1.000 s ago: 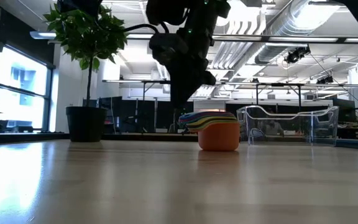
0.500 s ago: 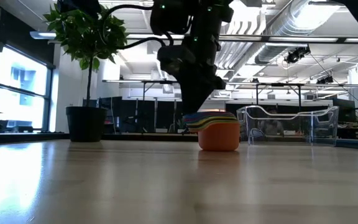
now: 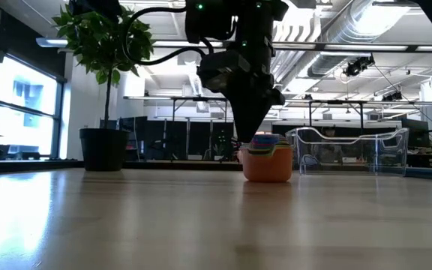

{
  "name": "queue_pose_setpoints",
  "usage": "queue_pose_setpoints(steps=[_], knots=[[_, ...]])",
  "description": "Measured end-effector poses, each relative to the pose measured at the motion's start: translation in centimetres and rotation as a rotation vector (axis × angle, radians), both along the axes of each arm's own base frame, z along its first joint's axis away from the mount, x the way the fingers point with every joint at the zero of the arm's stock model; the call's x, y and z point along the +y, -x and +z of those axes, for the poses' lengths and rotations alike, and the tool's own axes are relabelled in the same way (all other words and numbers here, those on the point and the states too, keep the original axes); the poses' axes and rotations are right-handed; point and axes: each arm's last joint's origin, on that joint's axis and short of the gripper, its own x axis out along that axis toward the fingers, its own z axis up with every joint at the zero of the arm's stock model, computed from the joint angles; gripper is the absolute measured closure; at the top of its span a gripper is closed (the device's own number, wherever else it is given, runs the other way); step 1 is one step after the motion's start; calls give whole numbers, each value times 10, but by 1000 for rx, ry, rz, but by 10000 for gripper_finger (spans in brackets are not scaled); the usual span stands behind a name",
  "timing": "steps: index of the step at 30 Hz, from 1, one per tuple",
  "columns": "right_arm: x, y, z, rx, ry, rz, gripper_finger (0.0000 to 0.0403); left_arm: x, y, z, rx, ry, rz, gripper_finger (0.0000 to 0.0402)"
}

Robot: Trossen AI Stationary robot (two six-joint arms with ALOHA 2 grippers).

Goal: Nest measuring cups in basket
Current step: Put the stacked measuring cups into the transparent bin

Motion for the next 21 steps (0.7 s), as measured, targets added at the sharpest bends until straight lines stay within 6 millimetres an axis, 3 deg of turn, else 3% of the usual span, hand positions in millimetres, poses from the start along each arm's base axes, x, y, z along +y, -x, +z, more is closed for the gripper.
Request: queue_pose_setpoints(steps=[9,21], knots=[[2,-2,1,-21,4,-1,355,-9,-1,0,9,-43,-54,312],[13,2,28,-122,-19,-163,355,-51,0,1,-9,-120,-209,312]])
